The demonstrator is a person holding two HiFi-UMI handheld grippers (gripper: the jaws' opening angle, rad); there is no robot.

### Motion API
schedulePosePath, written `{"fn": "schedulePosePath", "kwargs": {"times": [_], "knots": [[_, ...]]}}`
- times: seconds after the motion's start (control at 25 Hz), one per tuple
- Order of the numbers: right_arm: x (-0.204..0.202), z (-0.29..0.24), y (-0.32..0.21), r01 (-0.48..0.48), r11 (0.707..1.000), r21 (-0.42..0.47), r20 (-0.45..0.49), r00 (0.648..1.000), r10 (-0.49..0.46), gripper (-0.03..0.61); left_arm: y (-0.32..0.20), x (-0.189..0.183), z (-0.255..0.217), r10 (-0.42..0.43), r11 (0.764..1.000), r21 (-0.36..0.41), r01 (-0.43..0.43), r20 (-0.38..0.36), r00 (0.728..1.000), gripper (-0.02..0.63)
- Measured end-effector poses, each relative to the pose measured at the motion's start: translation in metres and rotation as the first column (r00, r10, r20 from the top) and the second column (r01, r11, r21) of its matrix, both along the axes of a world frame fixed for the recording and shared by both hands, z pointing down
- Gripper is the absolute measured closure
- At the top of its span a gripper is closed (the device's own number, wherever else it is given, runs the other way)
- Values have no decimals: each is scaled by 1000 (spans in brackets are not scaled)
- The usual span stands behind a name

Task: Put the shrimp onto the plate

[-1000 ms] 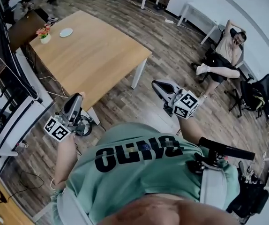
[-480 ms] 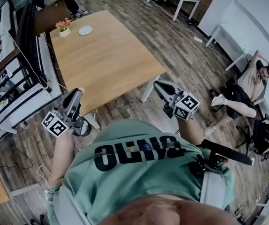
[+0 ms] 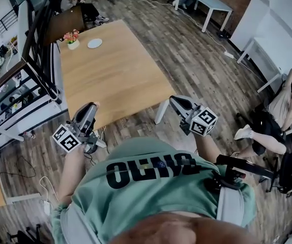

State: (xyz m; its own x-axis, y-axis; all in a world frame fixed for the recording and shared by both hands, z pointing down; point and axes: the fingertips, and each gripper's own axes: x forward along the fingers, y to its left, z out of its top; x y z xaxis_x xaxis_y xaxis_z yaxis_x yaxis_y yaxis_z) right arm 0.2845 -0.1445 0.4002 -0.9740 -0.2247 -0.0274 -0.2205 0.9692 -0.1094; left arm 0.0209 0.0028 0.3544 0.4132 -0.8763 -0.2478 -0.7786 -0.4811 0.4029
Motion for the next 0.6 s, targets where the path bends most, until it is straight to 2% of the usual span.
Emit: {"fn": "schedulePosePath", "kwargs": {"times": [0.12, 0.24, 0.4, 0.6], "knots": [[-4, 6, -20, 30, 999, -32, 12, 1000, -29, 571, -12, 3, 4, -28, 999, -28, 28, -1, 1000, 566], [-32, 14, -31, 72, 996, -49, 4, 997, -72, 571, -16, -12, 10, -56, 998, -41, 56, 5, 998, 566], [-90, 15, -34, 131, 991, -16, -25, 991, -132, 571, -11, -61, 21, -103, 994, -36, 103, -3, 995, 566], [-174, -8, -41, 174, 984, 42, -54, 984, -172, 571, -21, -134, 19, -118, 993, 25, 118, -7, 993, 566]]}}
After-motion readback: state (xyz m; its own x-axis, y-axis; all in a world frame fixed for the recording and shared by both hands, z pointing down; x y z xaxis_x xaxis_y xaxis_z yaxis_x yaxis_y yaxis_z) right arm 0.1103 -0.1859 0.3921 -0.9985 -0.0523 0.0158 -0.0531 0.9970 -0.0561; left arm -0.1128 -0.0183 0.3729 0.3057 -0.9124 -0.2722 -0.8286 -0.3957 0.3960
